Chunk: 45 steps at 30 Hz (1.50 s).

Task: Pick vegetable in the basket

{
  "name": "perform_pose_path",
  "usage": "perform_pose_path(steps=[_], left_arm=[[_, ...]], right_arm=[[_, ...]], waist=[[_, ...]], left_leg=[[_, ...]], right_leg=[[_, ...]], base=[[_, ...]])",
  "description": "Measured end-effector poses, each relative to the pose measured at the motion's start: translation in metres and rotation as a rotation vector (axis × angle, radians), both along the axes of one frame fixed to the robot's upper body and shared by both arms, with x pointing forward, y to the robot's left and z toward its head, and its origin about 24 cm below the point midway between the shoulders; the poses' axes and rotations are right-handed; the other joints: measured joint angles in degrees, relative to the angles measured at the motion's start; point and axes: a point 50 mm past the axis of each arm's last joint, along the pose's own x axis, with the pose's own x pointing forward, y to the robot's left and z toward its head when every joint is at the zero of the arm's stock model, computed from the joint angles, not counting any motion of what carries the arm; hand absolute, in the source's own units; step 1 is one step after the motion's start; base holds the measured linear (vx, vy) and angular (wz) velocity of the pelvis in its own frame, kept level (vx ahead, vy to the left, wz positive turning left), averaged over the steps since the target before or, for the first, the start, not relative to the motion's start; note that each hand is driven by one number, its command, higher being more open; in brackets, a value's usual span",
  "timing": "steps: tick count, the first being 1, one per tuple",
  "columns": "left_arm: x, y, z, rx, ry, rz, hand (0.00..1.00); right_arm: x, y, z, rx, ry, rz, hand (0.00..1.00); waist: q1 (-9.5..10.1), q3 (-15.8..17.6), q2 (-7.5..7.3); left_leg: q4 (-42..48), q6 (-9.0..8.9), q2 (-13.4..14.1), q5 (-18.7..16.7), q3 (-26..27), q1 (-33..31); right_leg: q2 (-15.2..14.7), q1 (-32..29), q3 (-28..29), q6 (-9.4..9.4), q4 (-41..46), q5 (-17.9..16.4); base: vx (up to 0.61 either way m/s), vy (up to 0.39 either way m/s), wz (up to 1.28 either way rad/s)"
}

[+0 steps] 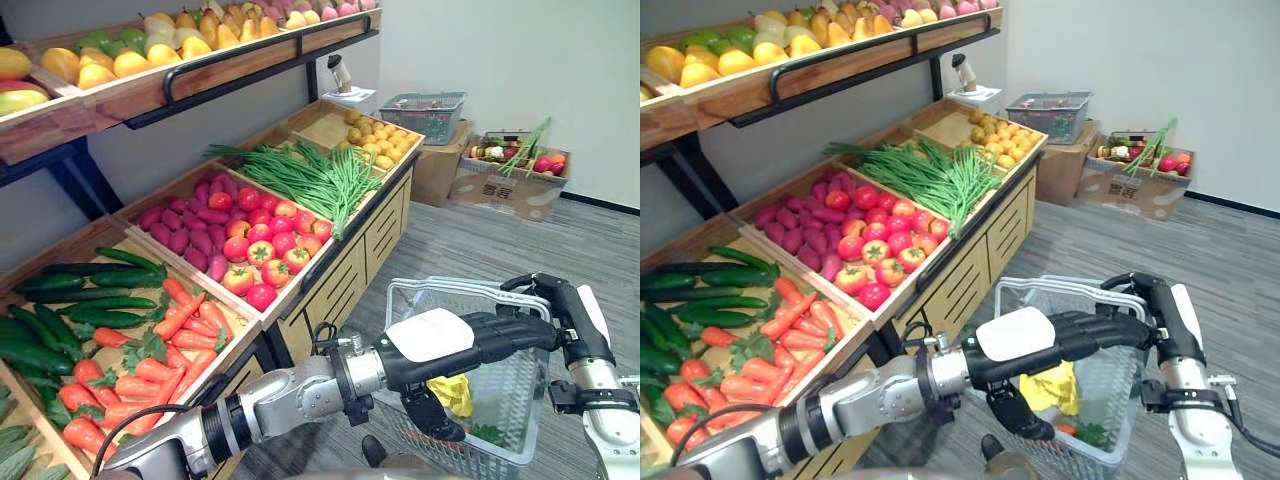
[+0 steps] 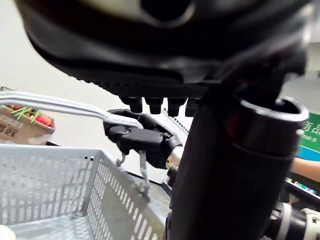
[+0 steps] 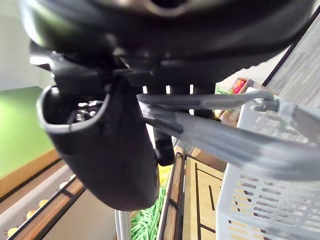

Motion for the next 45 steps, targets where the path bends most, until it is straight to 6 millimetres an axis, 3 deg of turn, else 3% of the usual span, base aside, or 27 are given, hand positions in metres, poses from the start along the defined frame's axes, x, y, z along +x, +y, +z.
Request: perform_pose_path(steps=[6, 11, 15, 18, 27, 34, 37, 39, 42, 44, 45], left_arm=[[0.001, 0.016, 0.031, -0.212, -0.061, 0.071, 1.00], [0.006, 0.048, 0.066, -0.475, -0.103, 0.200, 1.00], [0.003, 0.064, 0.082, -0.575, -0.170, 0.244, 1.00], [0.004, 0.077, 0.090, -0.602, -0.217, 0.299, 1.00], [0.008, 0.141, 0.113, -0.780, -0.338, 0.587, 1.00], [0.005, 0.177, 0.107, -0.832, -0.340, 0.828, 1.00], [0.008, 0.206, 0.095, -0.878, -0.291, 1.027, 1.00], [0.010, 0.230, 0.077, -0.885, -0.256, 1.222, 1.00], [0.005, 0.274, 0.033, -0.902, -0.142, 1.601, 1.00], [-0.013, 0.301, -0.010, -0.926, -0.026, 1.912, 1.00], [-0.020, 0.306, -0.021, -0.928, -0.001, 1.983, 1.00]], right_arm=[[-0.010, -0.008, -0.014, 0.050, 0.002, -0.143, 0.00], [-0.028, -0.026, -0.030, 0.084, 0.003, -0.373, 0.00], [-0.042, -0.039, -0.035, 0.089, -0.020, -0.548, 0.00], [-0.046, -0.047, -0.038, 0.097, -0.041, -0.648, 0.00], [-0.083, -0.057, -0.066, 0.277, -0.092, -1.039, 0.00], [-0.089, -0.056, -0.071, 0.365, -0.183, -1.238, 0.00], [-0.092, -0.056, -0.070, 0.378, -0.213, -1.298, 0.00], [-0.094, -0.056, -0.072, 0.386, -0.215, -1.322, 0.00], [-0.095, -0.054, -0.077, 0.402, -0.208, -1.350, 0.00], [-0.101, -0.049, -0.087, 0.423, -0.175, -1.389, 0.00], [-0.103, -0.047, -0.090, 0.430, -0.169, -1.407, 0.00]], waist=[[2.08, -0.35, -0.15], [4.81, -0.49, -0.51], [7.26, -0.76, -0.98], [7.91, -0.75, -1.03], [12.86, -0.71, -1.58], [15.13, -0.64, -2.15], [15.46, -0.63, -2.14], [15.47, -0.57, -2.22], [16.03, -0.38, -2.50], [15.96, 0.42, -3.17], [15.98, 0.62, -3.39]], left_leg=[[-0.16, 0.35, 0.08, 0.71, -3.64, -1.99], [-1.89, 0.32, -0.30, 1.66, -8.59, -2.81], [-3.24, 1.00, -1.27, 2.86, -12.69, -5.08], [-4.55, 1.71, -1.81, 4.11, -15.74, -6.10], [-7.40, 2.38, -2.29, 6.80, -24.70, -8.80], [-8.37, 3.19, -3.50, 7.44, -29.41, -10.56], [-9.14, 3.47, -4.08, 7.64, -31.27, -10.41], [-9.30, 3.52, -4.30, 7.61, -32.23, -10.34], [-10.00, 3.65, -4.77, 7.71, -32.87, -10.48], [-10.32, 3.74, -5.12, 7.66, -34.55, -10.22], [-10.31, 3.78, -5.19, 7.63, -34.93, -10.20]], right_leg=[[-1.28, 0.18, -2.95, -0.04, 0.03, -0.13], [-3.17, 3.03, -7.48, -0.03, -1.63, -0.22], [-4.73, 3.41, -11.08, 0.18, -2.31, -0.38], [-5.72, 4.67, -13.97, 0.18, -3.35, -0.37], [-7.18, 8.38, -22.83, 0.11, -5.52, -0.72], [-8.72, 10.20, -27.32, 0.80, -5.80, -1.73], [-9.41, 11.51, -29.10, 1.10, -5.81, -2.39], [-9.70, 12.25, -30.16, 1.28, -5.80, -2.82], [-10.07, 12.39, -30.88, 1.54, -5.80, -3.24], [-10.50, 13.76, -32.61, 1.84, -5.65, -3.99], [-10.59, 14.04, -33.07, 1.91, -5.64, -4.13]], base=[[-0.01, 0.013, 0.29], [0.00, 0.010, 0.46], [0.00, 0.002, 0.49], [0.02, -0.006, 0.59], [0.02, -0.013, 0.51], [-0.01, 0.009, 0.35], [0.03, 0.015, 0.33], [0.04, 0.015, 0.25], [0.04, 0.014, 0.17], [0.06, 0.010, 0.36], [0.06, 0.012, 0.34]])
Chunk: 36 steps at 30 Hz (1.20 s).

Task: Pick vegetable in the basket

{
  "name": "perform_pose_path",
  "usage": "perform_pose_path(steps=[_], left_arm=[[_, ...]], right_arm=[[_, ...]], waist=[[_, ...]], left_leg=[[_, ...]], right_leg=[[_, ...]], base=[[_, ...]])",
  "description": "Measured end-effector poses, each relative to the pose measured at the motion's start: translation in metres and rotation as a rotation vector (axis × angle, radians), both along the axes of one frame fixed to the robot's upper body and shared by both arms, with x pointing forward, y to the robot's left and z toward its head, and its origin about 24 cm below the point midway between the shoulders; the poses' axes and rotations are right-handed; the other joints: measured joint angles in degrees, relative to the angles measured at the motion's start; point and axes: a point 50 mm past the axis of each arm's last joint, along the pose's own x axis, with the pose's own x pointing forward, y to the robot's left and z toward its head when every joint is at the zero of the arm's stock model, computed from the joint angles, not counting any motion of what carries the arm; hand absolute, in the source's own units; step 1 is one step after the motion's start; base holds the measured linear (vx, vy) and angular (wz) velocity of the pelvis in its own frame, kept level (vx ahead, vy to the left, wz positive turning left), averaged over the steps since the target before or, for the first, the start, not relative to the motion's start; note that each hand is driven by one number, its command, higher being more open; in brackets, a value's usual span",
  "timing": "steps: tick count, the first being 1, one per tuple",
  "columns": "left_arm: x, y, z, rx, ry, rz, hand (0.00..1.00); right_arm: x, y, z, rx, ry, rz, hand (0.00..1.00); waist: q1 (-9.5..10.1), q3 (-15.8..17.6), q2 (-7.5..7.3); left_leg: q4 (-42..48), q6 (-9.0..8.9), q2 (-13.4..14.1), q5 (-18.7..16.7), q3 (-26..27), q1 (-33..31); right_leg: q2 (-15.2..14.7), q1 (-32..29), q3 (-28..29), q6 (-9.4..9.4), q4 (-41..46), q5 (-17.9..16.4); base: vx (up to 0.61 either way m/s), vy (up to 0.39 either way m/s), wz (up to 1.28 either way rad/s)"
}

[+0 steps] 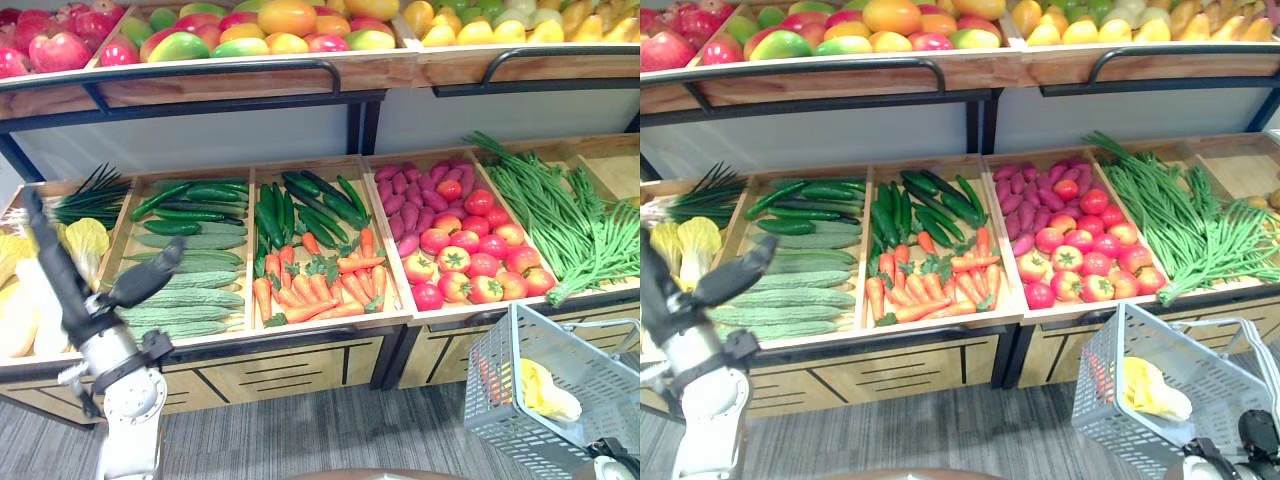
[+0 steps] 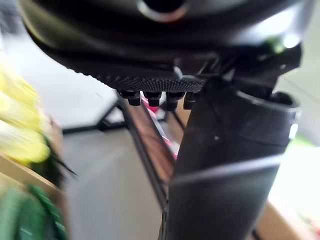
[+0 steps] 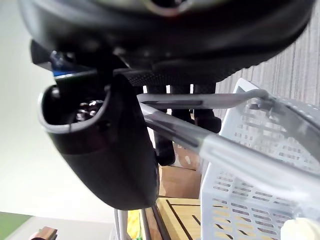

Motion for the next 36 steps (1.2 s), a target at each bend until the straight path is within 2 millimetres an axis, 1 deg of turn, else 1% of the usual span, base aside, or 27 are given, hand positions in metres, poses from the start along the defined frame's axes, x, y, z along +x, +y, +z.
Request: perform_pose_path(steps=[2, 3, 4, 5, 6, 7, 9, 10, 12, 13, 14, 15, 16, 18, 20, 21, 23, 24, 26, 27, 29, 32, 34, 35, 36], left_arm=[[-0.033, 0.015, -0.044, -0.155, 0.129, 0.206, 1.00], [-0.043, 0.017, -0.056, -0.199, 0.164, 0.257, 1.00], [-0.061, 0.018, -0.083, -0.293, 0.243, 0.352, 1.00], [-0.080, 0.014, -0.108, -0.397, 0.317, 0.447, 1.00], [-0.090, 0.011, -0.119, -0.447, 0.348, 0.492, 1.00], [-0.104, 0.005, -0.134, -0.530, 0.385, 0.556, 1.00], [-0.136, -0.011, -0.164, -0.722, 0.461, 0.691, 1.00], [-0.143, -0.016, -0.171, -0.770, 0.476, 0.712, 1.00], [-0.168, -0.029, -0.192, -0.960, 0.523, 0.755, 1.00], [-0.172, -0.032, -0.196, -1.004, 0.529, 0.752, 1.00], [-0.183, -0.041, -0.205, -1.101, 0.541, 0.731, 1.00], [-0.185, -0.044, -0.208, -1.131, 0.549, 0.715, 1.00], [-0.187, -0.050, -0.212, -1.176, 0.566, 0.662, 1.00], [-0.187, -0.054, -0.215, -1.212, 0.579, 0.598, 1.00], [-0.180, -0.060, -0.220, -1.250, 0.639, 0.438, 1.00], [-0.177, -0.062, -0.221, -1.254, 0.663, 0.385, 1.00], [-0.167, -0.069, -0.224, -1.255, 0.748, 0.207, 1.00], [-0.165, -0.072, -0.225, -1.254, 0.766, 0.165, 1.00], [-0.157, -0.083, -0.228, -1.258, 0.824, 0.029, 1.00], [-0.155, -0.086, -0.229, -1.260, 0.840, 0.000, 1.00], [-0.151, -0.096, -0.231, -1.275, 0.882, -0.118, 1.00], [-0.148, -0.096, -0.231, -1.256, 0.918, -0.187, 1.00], [-0.147, -0.096, -0.231, -1.243, 0.942, -0.220, 1.00], [-0.147, -0.097, -0.232, -1.250, 0.946, -0.233, 1.00], [-0.146, -0.098, -0.232, -1.250, 0.949, -0.246, 1.00]], right_arm=[[-0.010, 0.007, -0.009, 0.046, -0.002, -0.069, 0.00], [-0.011, 0.009, -0.012, 0.054, 0.001, -0.079, 0.00], [-0.014, 0.012, -0.016, 0.070, 0.008, -0.092, 0.00], [-0.016, 0.014, -0.019, 0.083, 0.019, -0.104, 0.00], [-0.017, 0.015, -0.021, 0.087, 0.024, -0.108, 0.00], [-0.019, 0.016, -0.022, 0.091, 0.031, -0.114, 0.00], [-0.021, 0.017, -0.025, 0.094, 0.038, -0.119, 0.00], [-0.021, 0.017, -0.025, 0.093, 0.037, -0.118, 0.00], [-0.025, 0.015, -0.025, 0.082, 0.033, -0.126, 0.00], [-0.028, 0.014, -0.025, 0.081, 0.033, -0.129, 0.00], [-0.031, 0.013, -0.027, 0.080, 0.033, -0.126, 0.00], [-0.031, 0.013, -0.027, 0.080, 0.032, -0.121, 0.00], [-0.034, 0.013, -0.029, 0.082, 0.033, -0.119, 0.00], [-0.035, 0.014, -0.031, 0.091, 0.037, -0.111, 0.00], [-0.034, 0.014, -0.034, 0.107, 0.039, -0.086, 0.00], [-0.034, 0.015, -0.035, 0.111, 0.042, -0.080, 0.00], [-0.033, 0.017, -0.038, 0.124, 0.050, -0.056, 0.00], [-0.033, 0.018, -0.039, 0.128, 0.052, -0.052, 0.00], [-0.031, 0.019, -0.040, 0.133, 0.053, -0.037, 0.00], [-0.031, 0.019, -0.041, 0.134, 0.054, -0.036, 0.00], [-0.032, 0.020, -0.042, 0.141, 0.059, -0.034, 0.00], [-0.030, 0.022, -0.045, 0.154, 0.070, -0.019, 0.00], [-0.025, 0.026, -0.048, 0.168, 0.077, 0.005, 0.00], [-0.020, 0.027, -0.049, 0.170, 0.078, 0.019, 0.00], [-0.018, 0.029, -0.050, 0.172, 0.094, 0.023, 0.00]], waist=[[0.19, 0.71, -0.75], [0.26, 0.95, -0.93], [0.27, 1.30, -1.16], [0.30, 1.41, -1.37], [0.30, 1.42, -1.41], [0.30, 1.37, -1.51], [0.28, 1.29, -1.53], [0.24, 1.26, -1.39], [0.13, 0.88, -0.84], [0.13, 0.76, -0.76], [0.09, 0.35, -0.20], [-0.03, 0.21, 0.04], [-0.22, -0.03, 0.42], [-0.28, -0.19, 0.73], [-0.52, -0.35, 1.04], [-0.74, -0.40, 1.10], [-1.10, -0.45, 1.18], [-1.10, -0.46, 1.20], [-1.12, -0.44, 1.29], [-1.12, -0.44, 1.32], [-1.14, -0.39, 1.42], [-1.26, -0.35, 1.57], [-1.40, -0.31, 1.75], [-1.43, -0.30, 1.92], [-1.34, -0.19, 2.06]], left_leg=[[-0.06, 0.28, -0.32, -0.25, -0.66, 0.04], [-0.06, 0.36, -0.43, -0.31, -0.70, 0.21], [-0.21, 0.48, -0.64, -0.50, -0.87, 0.88], [-0.29, 0.58, -0.87, -0.85, -0.95, 1.65], [-0.29, 0.62, -0.97, -1.03, -0.96, 1.92], [-0.26, 0.62, -1.08, -1.37, -0.94, 2.25], [0.05, 0.63, -1.05, -1.92, -0.77, 2.38], [0.07, 0.62, -1.03, -1.98, -0.74, 2.46], [0.02, 0.45, -0.87, -2.29, -0.59, 3.05], [-0.01, 0.40, -0.83, -2.38, -0.47, 3.23], [-0.15, 0.36, -0.80, -2.62, -0.19, 3.66], [-0.14, 0.33, -0.79, -2.69, -0.13, 3.72], [-0.15, 0.22, -0.71, -2.80, -0.04, 3.80], [-0.15, 0.09, -0.58, -2.91, 0.27, 3.94], [-0.14, 0.05, -0.48, -3.02, 1.28, 4.03], [-0.14, 0.07, -0.49, -3.04, 1.28, 4.05], [-0.13, 0.10, -0.54, -3.24, 1.62, 4.54], [-0.09, 0.11, -0.55, -3.30, 1.77, 4.66], [0.01, 0.10, -0.59, -3.52, 2.61, 5.10], [0.03, 0.10, -0.59, -3.56, 2.68, 5.16], [0.03, -0.01, -0.52, -3.72, 3.24, 5.49], [0.05, -0.09, -0.48, -3.80, 3.79, 5.52], [0.31, -0.11, -0.49, -4.20, 4.45, 5.94], [0.94, -0.09, -0.50, -4.71, 4.90, 6.02], [2.21, 0.00, -0.45, -5.61, 5.51, 5.95]], right_leg=[[-0.45, 0.49, -0.80, 0.14, 0.44, -0.66], [-0.59, 0.78, -0.94, 0.29, 0.44, -0.81], [-0.87, 1.70, -1.59, 0.57, 0.45, -1.14], [-1.15, 2.46, -1.79, 0.83, 0.52, -1.51], [-1.25, 2.83, -1.83, 0.99, 0.54, -1.67], [-1.40, 3.18, -1.88, 1.14, 0.58, -1.97], [-1.51, 3.13, -1.84, 1.21, 1.11, -2.57], [-1.52, 3.08, -1.83, 1.12, 1.31, -2.78], [-1.56, 3.00, -1.76, 1.29, 2.45, -3.75], [-1.56, 3.01, -1.70, 1.31, 2.60, -3.92], [-1.56, 3.02, -1.48, 1.30, 2.96, -4.31], [-1.58, 2.98, -1.42, 1.30, 3.14, -4.47], [-1.56, 2.88, -1.31, 1.29, 3.45, -4.68], [-1.48, 2.57, -0.89, 1.27, 3.88, -4.97], [-1.37, 1.83, -0.02, 1.21, 4.19, -5.03], [-1.38, 1.83, -0.01, 1.21, 4.22, -5.03], [-1.37, 1.88, 0.62, 1.21, 4.28, -5.03], [-1.37, 1.88, 0.86, 1.21, 4.30, -5.03], [-1.37, 1.76, 1.51, 1.21, 4.43, -5.03], [-1.35, 1.70, 1.66, 1.21, 4.46, -5.03], [-1.16, 1.43, 2.59, 1.20, 4.54, -5.03], [-1.05, 1.05, 3.14, 1.19, 4.64, -5.03], [-0.99, 1.00, 3.98, 1.19, 4.78, -5.03], [-1.02, 0.87, 4.51, 1.17, 4.99, -5.04], [-1.10, 0.46, 5.36, 0.73, 5.79, -5.32]], base=[[0.06, 0.022, 0.21], [0.06, 0.031, 0.15], [0.07, 0.040, 0.13], [0.05, 0.034, 0.12], [0.04, 0.034, 0.05], [0.00, 0.000, 0.00], [0.02, 0.014, -0.01], [0.00, 0.000, 0.00], [0.02, 0.001, -0.01], [0.03, 0.009, -0.06], [0.03, 0.009, -0.07], [0.04, 0.011, -0.06], [0.02, 0.005, -0.04], [0.01, 0.005, -0.10], [0.00, 0.009, -0.18], [0.00, 0.007, -0.09], [-0.01, 0.010, -0.10], [-0.01, 0.018, -0.14], [-0.01, 0.015, -0.14], [-0.01, 0.010, -0.13], [-0.01, 0.009, -0.15], [0.00, 0.004, -0.12], [0.00, 0.017, -0.16], [0.01, 0.028, -0.24], [0.00, 0.032, -0.27]])
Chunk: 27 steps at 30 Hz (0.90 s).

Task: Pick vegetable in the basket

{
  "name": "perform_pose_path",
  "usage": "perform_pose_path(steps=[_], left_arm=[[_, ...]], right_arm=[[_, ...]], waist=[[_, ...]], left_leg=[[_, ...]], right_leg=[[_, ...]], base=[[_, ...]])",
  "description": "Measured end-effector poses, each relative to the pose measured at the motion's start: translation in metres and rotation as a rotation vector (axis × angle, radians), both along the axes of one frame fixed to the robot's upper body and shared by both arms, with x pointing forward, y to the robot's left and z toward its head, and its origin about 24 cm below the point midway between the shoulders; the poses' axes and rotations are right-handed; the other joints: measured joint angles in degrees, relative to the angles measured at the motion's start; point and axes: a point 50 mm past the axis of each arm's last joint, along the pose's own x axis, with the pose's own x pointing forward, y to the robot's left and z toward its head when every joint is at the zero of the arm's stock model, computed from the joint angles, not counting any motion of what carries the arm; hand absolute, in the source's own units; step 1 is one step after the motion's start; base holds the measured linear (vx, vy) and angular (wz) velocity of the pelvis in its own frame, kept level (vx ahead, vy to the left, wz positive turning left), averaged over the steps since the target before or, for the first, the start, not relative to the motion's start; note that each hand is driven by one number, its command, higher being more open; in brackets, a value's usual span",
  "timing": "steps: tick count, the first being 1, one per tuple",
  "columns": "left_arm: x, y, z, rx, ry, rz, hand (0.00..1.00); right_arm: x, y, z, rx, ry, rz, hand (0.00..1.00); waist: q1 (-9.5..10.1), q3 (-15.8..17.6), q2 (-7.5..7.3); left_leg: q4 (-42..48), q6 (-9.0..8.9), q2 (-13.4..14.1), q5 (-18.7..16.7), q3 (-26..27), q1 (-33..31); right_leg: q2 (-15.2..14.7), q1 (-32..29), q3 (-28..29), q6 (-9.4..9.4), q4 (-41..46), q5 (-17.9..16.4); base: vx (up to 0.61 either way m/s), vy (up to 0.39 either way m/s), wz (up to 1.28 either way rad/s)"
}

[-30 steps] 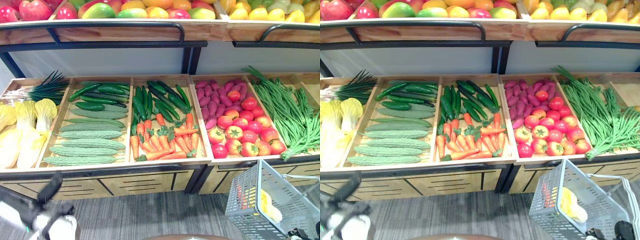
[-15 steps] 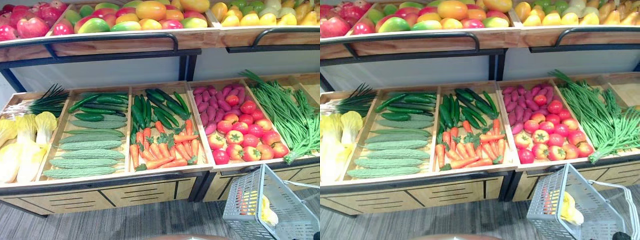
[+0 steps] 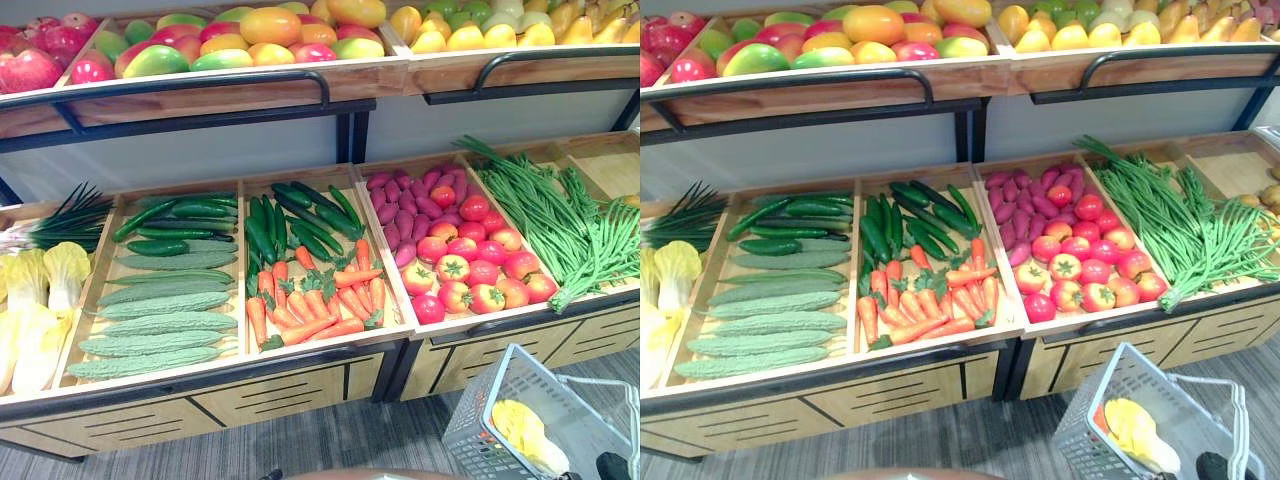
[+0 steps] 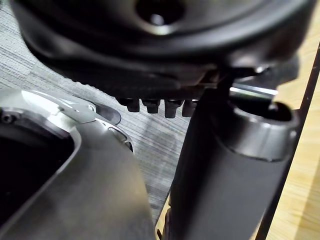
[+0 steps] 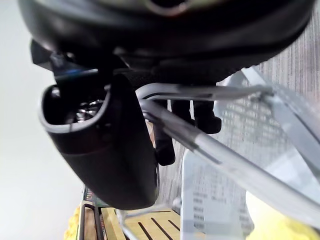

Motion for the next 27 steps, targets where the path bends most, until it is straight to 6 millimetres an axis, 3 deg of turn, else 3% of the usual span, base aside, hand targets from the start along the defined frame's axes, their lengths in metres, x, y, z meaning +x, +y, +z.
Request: perform_pose_path(steps=[4, 7, 9, 11, 12, 13, 14, 17, 18, 19, 20, 21, 22, 23, 27], left_arm=[[0.005, -0.001, 0.000, -0.012, -0.012, -0.052, 1.00], [0.010, 0.000, 0.001, -0.005, -0.015, -0.116, 1.00], [0.016, 0.000, 0.001, 0.006, -0.022, -0.133, 1.00], [0.025, 0.000, 0.002, 0.006, -0.042, -0.162, 1.00], [0.025, -0.001, 0.002, 0.005, -0.043, -0.163, 1.00], [0.030, 0.000, 0.003, 0.016, -0.054, -0.171, 1.00], [0.033, 0.002, 0.004, 0.026, -0.063, -0.180, 1.00], [0.034, 0.007, 0.005, 0.047, -0.059, -0.204, 1.00], [0.034, 0.010, 0.006, 0.054, -0.057, -0.210, 1.00], [0.034, 0.019, 0.007, 0.073, -0.050, -0.212, 1.00], [0.039, 0.026, 0.009, 0.080, -0.065, -0.205, 1.00], [0.044, 0.030, 0.011, 0.090, -0.084, -0.218, 1.00], [0.045, 0.028, 0.010, 0.086, -0.083, -0.226, 1.00], [0.052, 0.024, 0.011, 0.094, -0.096, -0.226, 1.00], [0.049, 0.027, 0.011, 0.109, -0.089, -0.220, 1.00]], right_arm=[[0.001, 0.000, 0.002, -0.013, -0.001, -0.010, 0.00], [0.013, 0.003, 0.008, -0.039, -0.042, 0.022, 0.00], [0.022, 0.010, 0.012, -0.052, -0.075, 0.069, 0.00], [0.026, 0.016, 0.020, -0.074, -0.121, 0.087, 0.00], [0.028, 0.016, 0.021, -0.078, -0.131, 0.095, 0.00], [0.036, 0.018, 0.025, -0.087, -0.158, 0.121, 0.00], [0.039, 0.018, 0.027, -0.095, -0.170, 0.137, 0.00], [0.046, 0.026, 0.024, -0.077, -0.167, 0.186, 0.00], [0.048, 0.029, 0.022, -0.068, -0.165, 0.202, 0.00], [0.053, 0.032, 0.017, -0.047, -0.161, 0.228, 0.00], [0.067, 0.038, 0.013, -0.013, -0.174, 0.242, 0.00], [0.073, 0.040, 0.012, -0.003, -0.181, 0.237, 0.00], [0.076, 0.036, 0.014, -0.018, -0.187, 0.228, 0.00], [0.085, 0.033, 0.015, -0.030, -0.176, 0.251, 0.00], [0.088, 0.047, 0.004, 0.028, -0.150, 0.300, 0.00]], waist=[[-0.72, 2.11, 0.58], [-1.45, 3.41, 0.72], [-1.46, 4.81, 0.54], [-1.50, 5.26, 0.25], [-1.38, 5.44, 0.49], [-1.31, 6.97, 0.57], [-1.62, 8.11, 0.49], [-1.58, 7.84, -0.37], [-1.58, 7.41, -1.13], [-1.18, 7.19, -2.36], [-0.55, 8.86, -4.09], [-0.10, 8.77, -5.08], [-0.20, 8.24, -4.67], [-0.82, 8.70, -3.52], [0.34, 8.46, -2.62]], left_leg=[[10.75, 0.43, 1.40, -6.65, 0.77, -1.67], [21.21, 0.97, 3.71, -12.92, 2.39, -4.49], [25.12, 1.87, 5.09, -15.63, 4.28, -4.86], [26.75, 4.10, 5.43, -16.94, 7.24, -6.25], [26.29, 4.69, 5.74, -16.62, 8.61, -6.26], [25.47, 5.63, 5.83, -15.86, 11.29, -5.74], [24.17, 6.30, 5.67, -15.22, 13.52, -5.12], [20.02, 6.88, 5.42, -12.63, 18.27, -4.45], [20.01, 7.08, 5.17, -12.46, 19.19, -4.78], [22.92, 7.72, 5.28, -12.14, 19.73, -6.01], [32.48, 13.94, 6.29, -10.55, 17.69, -10.78], [28.10, 11.46, 1.80, -12.37, 15.61, -12.87], [18.51, 12.44, -1.25, -9.12, 14.40, -12.87], [14.96, 11.92, -1.98, -4.37, 17.17, -13.27], [17.61, 12.03, 0.09, -4.68, 22.12, -13.20]], right_leg=[[-0.77, -1.59, 2.71, -0.49, 6.78, -3.12], [-0.51, -3.87, 5.79, -0.40, 10.30, -3.09], [-0.12, -5.54, 7.32, -1.21, 12.32, -1.37], [0.21, -8.13, 4.89, -3.38, 9.90, 5.66], [0.34, -8.06, 4.22, -4.28, 7.94, 7.89], [-0.69, -9.72, 0.81, -5.92, 12.46, 6.99], [-2.38, -11.71, -2.63, -7.40, 21.66, 4.02], [-4.82, -12.44, -6.87, -9.02, 33.60, 1.90], [-5.01, -12.17, -7.25, -9.03, 33.89, 2.60], [-4.42, -10.78, -8.59, -9.11, 28.91, 3.87], [-4.53, -7.73, -9.10, -9.30, 22.10, 4.45], [-5.47, -6.08, -7.97, -9.01, 15.66, 4.73], [-5.42, -5.14, -7.98, -7.80, 12.19, 4.41], [-6.73, -5.45, -9.75, -4.54, 15.88, 0.12], [-3.57, -2.94, -11.90, -4.61, 6.13, 2.28]], base=[[0.00, 0.042, -0.28], [-0.06, 0.112, -0.44], [-0.13, 0.183, -0.63], [-0.15, 0.241, -0.64], [-0.11, 0.228, -0.83], [-0.10, 0.255, -0.79], [-0.06, 0.212, -0.76], [0.03, 0.177, -0.78], [0.14, 0.051, -0.97], [0.14, -0.006, -1.02], [0.04, 0.040, -1.14], [-0.08, 0.087, -0.86], [-0.13, 0.116, -0.79], [-0.04, 0.062, -0.75], [0.05, -0.058, -0.71]])
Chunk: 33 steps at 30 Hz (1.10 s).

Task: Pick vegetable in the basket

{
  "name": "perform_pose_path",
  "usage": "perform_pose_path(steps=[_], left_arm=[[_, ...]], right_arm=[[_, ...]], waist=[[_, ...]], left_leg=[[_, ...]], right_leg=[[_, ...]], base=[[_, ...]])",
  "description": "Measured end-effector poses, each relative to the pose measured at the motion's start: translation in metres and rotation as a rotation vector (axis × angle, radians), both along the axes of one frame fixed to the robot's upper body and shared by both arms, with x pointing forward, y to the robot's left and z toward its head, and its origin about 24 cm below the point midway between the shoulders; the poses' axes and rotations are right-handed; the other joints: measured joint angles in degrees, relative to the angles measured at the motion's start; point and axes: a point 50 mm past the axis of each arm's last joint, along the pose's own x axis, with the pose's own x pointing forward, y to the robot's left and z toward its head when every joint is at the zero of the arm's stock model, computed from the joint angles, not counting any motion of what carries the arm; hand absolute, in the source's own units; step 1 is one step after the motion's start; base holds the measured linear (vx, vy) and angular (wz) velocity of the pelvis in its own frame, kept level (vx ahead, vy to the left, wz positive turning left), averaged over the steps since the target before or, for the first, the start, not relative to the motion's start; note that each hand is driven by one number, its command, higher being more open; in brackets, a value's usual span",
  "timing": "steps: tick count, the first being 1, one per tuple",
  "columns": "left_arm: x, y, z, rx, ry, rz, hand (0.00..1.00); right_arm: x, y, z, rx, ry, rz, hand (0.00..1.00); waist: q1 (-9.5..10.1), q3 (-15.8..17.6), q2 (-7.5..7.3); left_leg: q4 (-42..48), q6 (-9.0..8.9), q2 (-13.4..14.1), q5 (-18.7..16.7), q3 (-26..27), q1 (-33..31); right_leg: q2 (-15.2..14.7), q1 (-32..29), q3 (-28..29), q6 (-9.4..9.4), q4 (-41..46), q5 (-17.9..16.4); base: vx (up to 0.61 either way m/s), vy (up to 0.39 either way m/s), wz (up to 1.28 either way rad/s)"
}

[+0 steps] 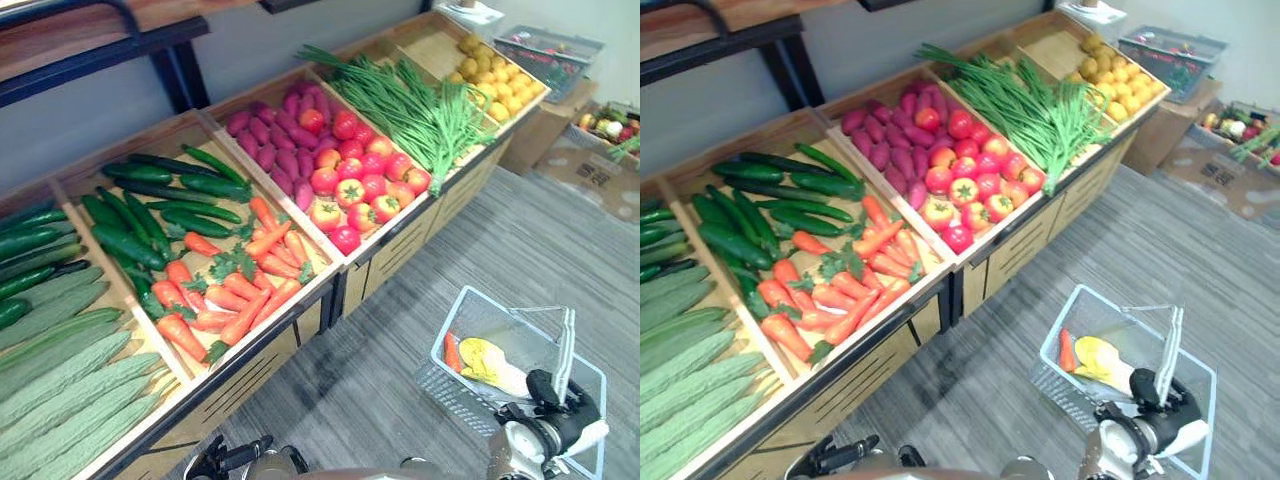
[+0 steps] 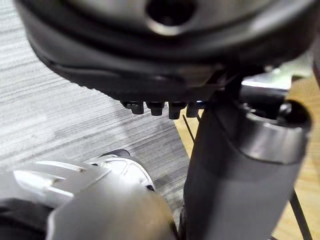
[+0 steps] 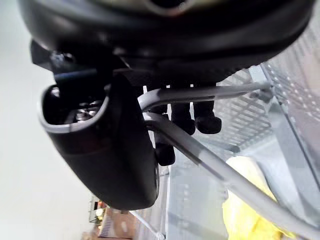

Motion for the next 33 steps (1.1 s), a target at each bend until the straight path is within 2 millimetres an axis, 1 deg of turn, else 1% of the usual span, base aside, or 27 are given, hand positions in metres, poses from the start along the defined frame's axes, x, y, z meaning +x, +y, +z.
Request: perform_pose_path(steps=[1, 2, 3, 4, 5, 6, 8, 10, 13, 14, 17, 19, 20, 21, 22, 23, 24, 25, 26, 27, 28, 29, 30, 31, 32, 33], left_arm=[[0.000, -0.001, 0.000, -0.002, 0.000, -0.001, 1.00], [0.000, -0.004, -0.001, -0.008, -0.001, 0.003, 1.00], [0.000, -0.005, -0.001, -0.012, -0.001, 0.007, 1.00], [0.000, -0.008, -0.002, -0.017, 0.004, -0.003, 1.00], [0.000, -0.007, -0.002, -0.015, 0.006, -0.005, 1.00], [0.000, -0.006, -0.001, -0.012, 0.006, -0.004, 1.00], [0.000, -0.005, -0.001, -0.007, 0.005, -0.002, 1.00], [0.000, -0.006, -0.002, -0.006, 0.007, 0.011, 1.00], [-0.001, -0.011, -0.003, -0.017, 0.009, 0.022, 1.00], [-0.002, -0.013, -0.003, -0.020, 0.011, 0.024, 1.00], [-0.002, -0.013, -0.003, -0.021, 0.011, 0.024, 1.00], [-0.001, -0.013, -0.003, -0.024, 0.009, 0.029, 1.00], [-0.008, -0.013, -0.004, -0.031, 0.019, 0.057, 1.00], [-0.011, -0.012, -0.004, -0.035, 0.018, 0.080, 1.00], [-0.012, -0.014, -0.004, -0.048, 0.000, 0.126, 1.00], [-0.013, -0.017, -0.004, -0.053, -0.008, 0.146, 1.00], [-0.016, -0.022, -0.005, -0.064, -0.004, 0.156, 1.00], [-0.015, -0.023, -0.005, -0.066, -0.007, 0.160, 1.00], [-0.014, -0.030, -0.005, -0.081, -0.015, 0.173, 1.00], [-0.012, -0.033, -0.005, -0.095, -0.029, 0.194, 1.00], [-0.009, -0.031, -0.003, -0.092, -0.047, 0.206, 1.00], [-0.010, -0.027, -0.002, -0.077, -0.055, 0.202, 1.00], [-0.009, -0.024, -0.001, -0.069, -0.064, 0.200, 1.00], [-0.006, -0.025, -0.001, -0.072, -0.069, 0.190, 1.00], [-0.005, -0.025, 0.000, -0.076, -0.087, 0.182, 1.00], [-0.005, -0.025, 0.000, -0.071, -0.091, 0.170, 1.00]], right_arm=[[-0.003, -0.001, -0.001, 0.000, 0.009, -0.003, 0.00], [-0.011, -0.003, -0.003, -0.004, 0.027, -0.009, 0.00], [-0.014, -0.003, -0.004, -0.004, 0.036, -0.012, 0.00], [-0.019, -0.004, -0.006, -0.005, 0.049, -0.016, 0.00], [-0.023, -0.004, -0.007, -0.006, 0.059, -0.020, 0.00], [-0.025, -0.005, -0.007, -0.009, 0.064, -0.023, 0.00], [-0.031, -0.007, -0.008, -0.016, 0.083, -0.035, 0.00], [-0.036, -0.008, -0.008, -0.021, 0.096, -0.047, 0.00], [-0.042, -0.010, -0.009, -0.029, 0.111, -0.054, 0.00], [-0.044, -0.010, -0.008, -0.038, 0.113, -0.046, 0.00], [-0.044, -0.010, -0.001, -0.068, 0.089, -0.026, 0.00], [-0.045, -0.012, 0.002, -0.082, 0.081, -0.026, 0.00], [-0.040, -0.011, 0.005, -0.094, 0.065, 0.004, 0.00], [-0.035, -0.009, 0.007, -0.099, 0.054, 0.029, 0.00], [-0.023, -0.006, 0.012, -0.120, 0.015, 0.079, 0.00], [-0.011, -0.004, 0.016, -0.132, -0.014, 0.114, 0.00], [0.003, 0.000, 0.020, -0.136, -0.046, 0.160, 0.00], [0.007, 0.001, 0.022, -0.140, -0.056, 0.175, 0.00], [0.014, 0.003, 0.028, -0.159, -0.083, 0.202, 0.00], [0.017, 0.004, 0.031, -0.167, -0.097, 0.217, 0.00], [0.020, 0.014, 0.031, -0.159, -0.108, 0.253, 0.00], [0.017, 0.024, 0.029, -0.148, -0.107, 0.277, 0.00], [0.017, 0.027, 0.030, -0.147, -0.105, 0.286, 0.00], [0.018, 0.028, 0.028, -0.146, -0.084, 0.299, 0.00], [0.016, 0.029, 0.029, -0.148, -0.084, 0.301, 0.00], [0.017, 0.029, 0.030, -0.153, -0.089, 0.299, 0.00]], waist=[[-0.16, 0.02, -0.02], [-0.37, -0.13, 0.28], [-0.51, -0.12, 0.27], [-0.81, -0.11, 0.26], [-1.29, -0.10, 0.21], [-1.54, -0.07, 0.16], [-2.06, 0.28, -0.17], [-2.26, 0.58, 0.12], [-2.82, 1.13, 1.09], [-3.06, 1.27, 1.48], [-4.01, 1.58, 1.58], [-4.50, 1.88, 1.38], [-4.46, 2.11, 1.02], [-4.24, 2.14, 0.77], [-3.09, 2.09, 0.67], [-2.88, 2.12, 0.75], [-2.72, 2.27, 1.05], [-2.57, 2.38, 1.34], [-1.95, 2.68, 3.27], [-0.69, 2.90, 4.42], [0.30, 3.34, 3.68], [0.01, 3.75, 1.87], [0.03, 3.58, 1.50], [0.08, 3.73, 2.03], [0.52, 3.34, 1.94], [0.49, 3.20, 2.17]], left_leg=[[0.24, -0.02, 0.24, -0.01, -0.01, 0.14], [0.71, -0.12, 1.10, 0.05, 0.00, 0.38], [1.01, -0.16, 1.59, 0.07, -0.01, 0.50], [1.28, -0.64, 2.43, 0.36, -0.04, 0.77], [1.29, -1.34, 3.12, 0.78, -0.09, 0.93], [1.28, -1.55, 3.28, 0.91, -0.15, 0.91], [1.37, -2.57, 3.28, 1.52, -0.20, 1.16], [1.36, -3.35, 3.42, 2.02, -0.51, 1.67], [1.13, -4.52, 4.06, 3.01, -1.57, 2.65], [0.69, -5.26, 4.38, 3.52, -1.67, 3.37], [0.90, -5.83, 5.10, 5.02, -2.40, 3.43], [3.33, -5.84, 5.71, 5.78, -6.22, 3.17], [8.26, -3.91, 5.73, 7.02, -15.64, 1.97], [10.22, -2.63, 4.94, 6.60, -20.22, 0.56], [8.89, -4.23, 0.77, 2.99, -30.02, 0.08], [5.98, -5.42, -2.25, 0.80, -35.41, 0.00], [1.33, -5.97, -4.85, -1.17, -39.91, -0.12], [-0.99, -5.94, -5.53, -1.57, -40.88, -0.13], [-7.23, -6.05, -5.74, -2.82, -41.37, 0.70], [-7.87, -6.97, -5.66, -0.76, -42.21, 1.62], [-5.78, -7.36, -5.99, -1.60, -39.53, 2.49], [-2.79, -7.88, -6.47, -3.27, -37.60, 4.04], [0.48, -7.40, -6.64, -4.06, -37.11, 3.39], [10.32, -5.96, -6.58, -5.57, -40.43, -1.39], [10.79, -6.22, -7.41, -7.50, -42.31, -3.67], [9.39, -6.45, -7.18, -7.55, -42.25, -4.03]], right_leg=[[0.30, 0.51, -0.01, 0.01, -0.68, 0.00], [1.24, 1.39, -0.02, 0.01, -1.90, -0.01], [1.70, 1.77, -0.03, 0.01, -2.34, -0.01], [2.63, 2.27, -0.10, 0.04, -2.98, -0.03], [3.17, 2.49, -0.33, 0.64, -3.11, -0.50], [3.29, 2.54, -0.41, 1.00, -3.08, -0.95], [3.01, 2.55, -0.52, 1.76, -2.12, -4.23], [2.96, 2.86, -0.58, 2.07, -1.19, -6.27], [3.38, 3.06, -0.73, 1.52, 1.41, -8.27], [3.41, 2.34, -0.41, 1.15, 3.81, -9.67], [3.02, -0.07, 0.82, 0.15, 8.45, -12.15], [3.20, -0.39, 2.31, -0.37, 9.78, -12.91], [4.09, -0.78, 6.07, -1.22, 10.38, -13.34], [4.52, -1.27, 8.34, -1.29, 10.30, -13.34], [5.41, -3.88, 14.48, -1.50, 10.80, -13.14], [6.55, -5.89, 18.99, -1.92, 10.82, -12.88], [8.23, -8.15, 23.90, -3.14, 10.42, -12.13], [9.05, -9.06, 25.55, -3.37, 10.41, -11.98], [11.55, -10.84, 27.85, -3.64, 10.95, -11.86], [12.63, -12.15, 28.31, -3.42, 14.25, -12.10], [12.01, -14.81, 25.37, -3.85, 24.44, -14.94], [11.65, -11.95, 23.95, -5.19, 25.25, -17.97], [11.59, -10.67, 24.97, -4.34, 22.97, -20.03], [12.05, -9.71, 26.62, -4.61, 21.44, -18.97], [12.11, -9.11, 28.95, -4.19, 19.93, -18.18], [12.25, -8.96, 29.97, -3.98, 19.57, -18.05]], base=[[0.05, -0.141, -0.23], [0.02, -0.116, -0.09], [0.02, -0.150, -0.14], [0.00, -0.184, -0.14], [-0.01, -0.183, -0.11], [-0.01, -0.148, -0.04], [-0.04, -0.142, -0.03], [-0.07, -0.139, 0.01], [-0.10, -0.098, 0.06], [-0.12, -0.091, -0.03], [-0.13, -0.131, -0.13], [-0.13, -0.211, -0.49], [-0.13, -0.208, -1.01], [-0.15, -0.151, -1.80], [-0.09, 0.000, -1.97], [-0.02, 0.052, -2.48], [0.04, 0.057, -1.97], [0.06, 0.095, -1.98], [0.02, 0.098, -1.63], [0.03, 0.134, -2.01], [0.13, 0.086, -1.60], [0.14, 0.056, -1.30], [0.19, -0.014, -0.91], [0.08, -0.041, -1.01], [0.11, -0.032, -0.99], [0.11, 0.033, -0.96]])
